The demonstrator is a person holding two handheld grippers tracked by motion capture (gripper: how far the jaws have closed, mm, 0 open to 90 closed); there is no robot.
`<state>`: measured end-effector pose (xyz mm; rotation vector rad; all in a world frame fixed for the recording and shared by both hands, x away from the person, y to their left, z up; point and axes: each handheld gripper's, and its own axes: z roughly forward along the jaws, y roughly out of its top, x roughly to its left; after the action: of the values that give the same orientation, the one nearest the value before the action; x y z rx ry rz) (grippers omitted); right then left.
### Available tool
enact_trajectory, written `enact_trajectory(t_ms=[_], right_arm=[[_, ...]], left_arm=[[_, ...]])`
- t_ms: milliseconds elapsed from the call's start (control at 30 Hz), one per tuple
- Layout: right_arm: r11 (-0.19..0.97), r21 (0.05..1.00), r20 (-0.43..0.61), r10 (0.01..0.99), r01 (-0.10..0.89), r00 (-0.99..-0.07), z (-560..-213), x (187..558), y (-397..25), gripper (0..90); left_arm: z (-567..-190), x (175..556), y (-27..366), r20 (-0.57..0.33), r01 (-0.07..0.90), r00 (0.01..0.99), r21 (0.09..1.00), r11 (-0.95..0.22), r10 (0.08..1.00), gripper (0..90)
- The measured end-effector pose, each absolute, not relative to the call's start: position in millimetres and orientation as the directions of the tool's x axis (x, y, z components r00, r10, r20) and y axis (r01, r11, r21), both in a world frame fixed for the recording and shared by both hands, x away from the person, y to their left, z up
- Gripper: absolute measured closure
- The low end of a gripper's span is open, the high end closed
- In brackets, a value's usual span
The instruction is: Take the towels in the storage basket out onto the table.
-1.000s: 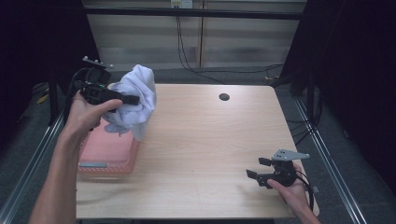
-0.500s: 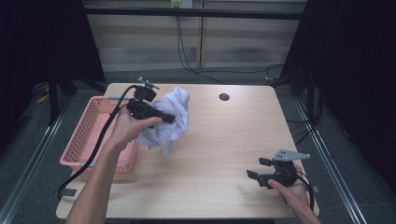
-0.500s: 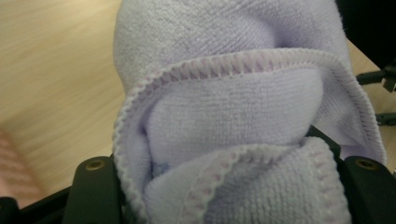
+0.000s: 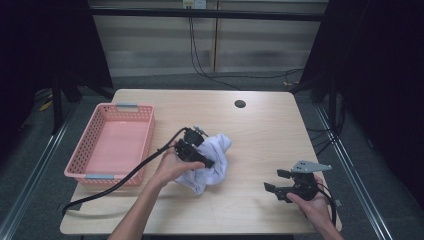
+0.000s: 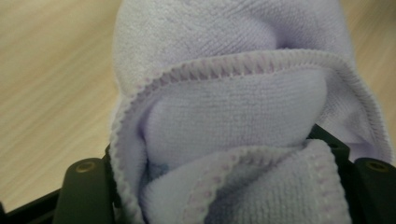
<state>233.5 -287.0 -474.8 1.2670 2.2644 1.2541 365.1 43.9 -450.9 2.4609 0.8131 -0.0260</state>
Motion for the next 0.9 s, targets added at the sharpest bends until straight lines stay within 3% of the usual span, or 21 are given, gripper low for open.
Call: enact_trajectory(t_ms=[67,167,300,467,767,900], right_arm=[[0.245,0.786,0.177,0.791,0.568,-0.585,-475,233,-287,22.0],[0.248,0.781,0.180,0.789,0.573,-0.588,-475,233,-285,21.8],[0.256,0.779,0.179,0.784,0.573,-0.594,-476,232,-283,21.7],[0.270,0.773,0.176,0.777,0.574,-0.604,-477,233,-279,19.9],[0.276,0.783,0.175,0.762,0.557,-0.623,-468,238,-270,19.2],[0.282,0.798,0.178,0.734,0.533,-0.655,-456,243,-261,23.8]], left_arm=[[-457,362,41,-0.185,0.560,0.814,0.500,-0.660,0.550,25.1],[-465,351,37,-0.118,0.519,0.823,0.552,-0.653,0.555,19.4],[-463,350,44,-0.131,0.501,0.835,0.585,-0.638,0.535,12.9],[-459,355,61,-0.215,0.512,0.839,0.623,-0.591,0.500,13.0],[-424,347,93,-0.216,0.487,0.836,0.716,-0.500,0.504,15.8],[-417,333,108,-0.216,0.501,0.813,0.732,-0.462,0.540,17.4]])
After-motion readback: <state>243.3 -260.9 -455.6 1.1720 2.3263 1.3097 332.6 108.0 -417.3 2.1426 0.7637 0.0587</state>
